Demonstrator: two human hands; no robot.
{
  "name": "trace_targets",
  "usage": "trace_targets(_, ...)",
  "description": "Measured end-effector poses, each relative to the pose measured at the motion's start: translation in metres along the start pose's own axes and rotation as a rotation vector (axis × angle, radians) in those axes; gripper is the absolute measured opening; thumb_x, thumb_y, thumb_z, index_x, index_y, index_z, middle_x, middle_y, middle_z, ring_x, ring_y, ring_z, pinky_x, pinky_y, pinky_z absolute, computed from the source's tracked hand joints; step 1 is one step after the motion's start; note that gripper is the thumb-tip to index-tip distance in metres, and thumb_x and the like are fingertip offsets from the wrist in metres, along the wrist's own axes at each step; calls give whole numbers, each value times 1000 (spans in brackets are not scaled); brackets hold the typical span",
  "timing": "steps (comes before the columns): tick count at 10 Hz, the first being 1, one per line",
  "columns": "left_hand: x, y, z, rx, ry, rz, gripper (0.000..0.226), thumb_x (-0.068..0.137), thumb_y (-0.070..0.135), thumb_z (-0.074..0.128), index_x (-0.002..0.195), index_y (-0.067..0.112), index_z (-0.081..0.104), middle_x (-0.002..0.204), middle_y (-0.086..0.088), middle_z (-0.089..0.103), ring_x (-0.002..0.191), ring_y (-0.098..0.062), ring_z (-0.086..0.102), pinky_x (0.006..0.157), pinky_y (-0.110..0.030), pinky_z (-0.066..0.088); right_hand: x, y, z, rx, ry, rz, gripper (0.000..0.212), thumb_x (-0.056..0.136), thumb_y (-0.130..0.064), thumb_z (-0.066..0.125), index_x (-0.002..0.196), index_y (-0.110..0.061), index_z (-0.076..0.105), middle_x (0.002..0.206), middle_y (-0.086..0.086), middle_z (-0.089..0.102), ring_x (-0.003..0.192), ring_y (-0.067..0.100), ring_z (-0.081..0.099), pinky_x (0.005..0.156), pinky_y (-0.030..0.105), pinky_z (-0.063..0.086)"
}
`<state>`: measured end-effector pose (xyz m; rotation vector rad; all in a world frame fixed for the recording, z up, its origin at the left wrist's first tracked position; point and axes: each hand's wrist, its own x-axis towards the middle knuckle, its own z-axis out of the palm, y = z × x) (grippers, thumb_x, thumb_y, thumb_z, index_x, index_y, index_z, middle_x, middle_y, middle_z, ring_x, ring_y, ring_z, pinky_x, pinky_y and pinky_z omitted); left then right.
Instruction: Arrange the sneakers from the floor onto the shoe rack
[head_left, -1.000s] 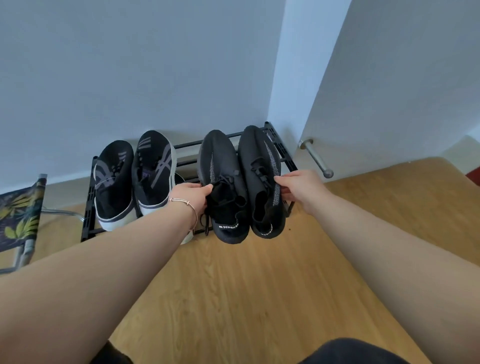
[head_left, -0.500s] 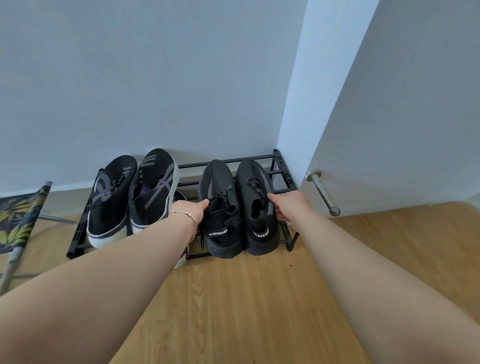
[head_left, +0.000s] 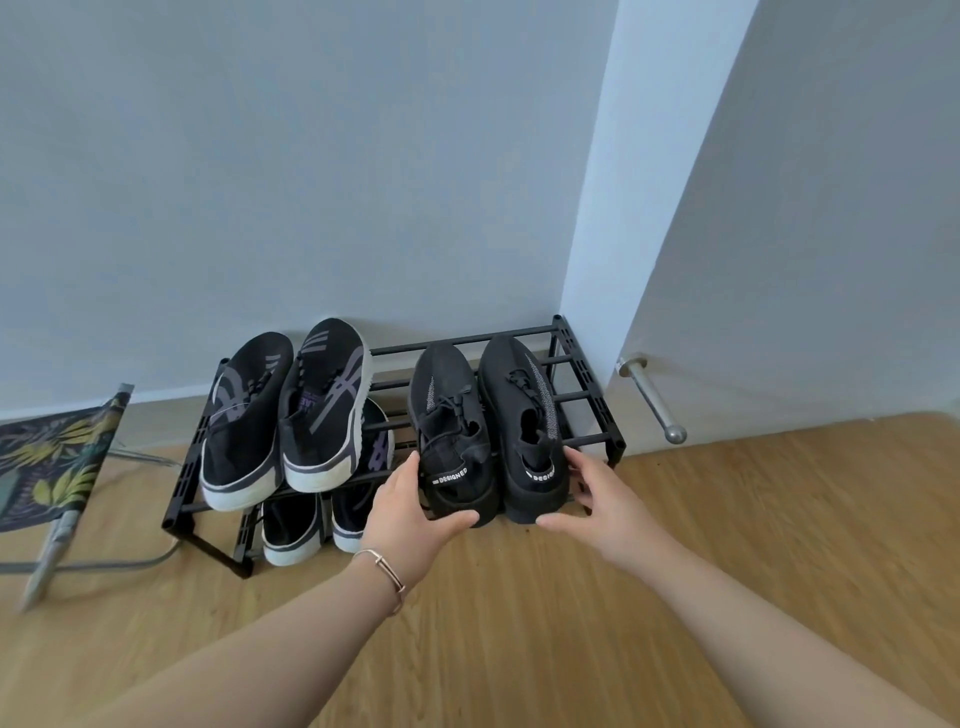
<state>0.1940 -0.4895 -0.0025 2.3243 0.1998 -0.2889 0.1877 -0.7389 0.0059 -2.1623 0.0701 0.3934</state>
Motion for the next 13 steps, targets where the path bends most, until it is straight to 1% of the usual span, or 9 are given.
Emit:
trace_targets(1, 3, 0, 6, 53, 19, 30, 109, 74, 48, 81, 158, 19, 19, 160, 2, 34, 150, -18, 25, 120, -35, 28, 5, -10, 6, -132, 119, -45, 86, 79, -37, 82, 151, -25, 35, 148, -12, 46, 137, 10, 45, 114, 32, 38)
trace_targets(2, 12, 2, 6, 66, 47, 49, 94, 68, 48, 82, 147, 25, 37, 144, 4, 52, 137, -21, 41, 112, -38, 40, 12, -20, 7, -186, 176, -82, 77, 80, -32, 82, 145, -22, 43, 143, -7, 53, 135, 14, 47, 109, 30, 39)
trace_targets(4, 37, 12, -3, 125, 31, 62, 82, 66, 49, 81, 135, 23, 46, 130, 1, 60, 127, -24, 47, 104, -40, 47, 36, -34, -1, -262, 173, -82, 66, 80, -26, 82, 138, -21, 51, 135, -3, 61, 127, 19, 56, 104, 34, 45)
trace_targets(7, 68, 18, -19, 143, 34, 72, 76, 61, 52, 82, 125, 24, 52, 123, 1, 65, 122, -25, 54, 101, -43, 51, 67, -46, -7, -382, 144, -55, 71, 82, -34, 79, 142, -17, 46, 140, 2, 58, 129, 24, 55, 107, 42, 47)
trace_targets(9, 71, 17, -18, 166, 36, 89, 80, 66, 51, 82, 132, 23, 47, 129, 0, 62, 125, -26, 52, 104, -44, 49, 73, -44, -4, -407, 161, -61, 70, 83, -34, 79, 143, -17, 46, 139, 2, 59, 129, 24, 55, 107, 44, 47)
trace_targets(10, 72, 12, -17, 234, 7, 107, 94, 75, 51, 77, 151, 17, 33, 145, -6, 51, 137, -30, 41, 113, -44, 40, 70, -38, 0, -392, 197, -54, 72, 81, -41, 77, 143, -21, 45, 139, 0, 59, 129, 22, 54, 106, 46, 48)
trace_targets(11, 70, 11, -25, 327, -28, 119, 100, 85, 57, 66, 159, 12, 15, 160, -9, 34, 147, -31, 28, 120, -43, 29, 67, -36, 3, -387, 194, -36, 86, 76, -59, 71, 148, -26, 37, 144, -3, 55, 134, 21, 50, 107, 48, 48)
trace_targets(12, 64, 18, -46, 400, -6, 165, 99, 90, 62, 54, 159, 7, 10, 164, -12, 24, 150, -32, 21, 122, -41, 21, 47, -62, 2, -392, 201, -30, 99, 84, -56, 68, 159, -19, 16, 160, 5, 35, 147, 26, 34, 117, 47, 35)
trace_targets(13, 51, 32, -72, 466, 33, 141, 95, 94, 64, 44, 159, 5, 8, 166, -14, 18, 151, -33, 18, 122, -42, 23, 22, -97, -4, -453, 244, -2, 97, 92, -46, 66, 160, -11, 6, 163, 11, 27, 149, 28, 26, 118, 40, 29)
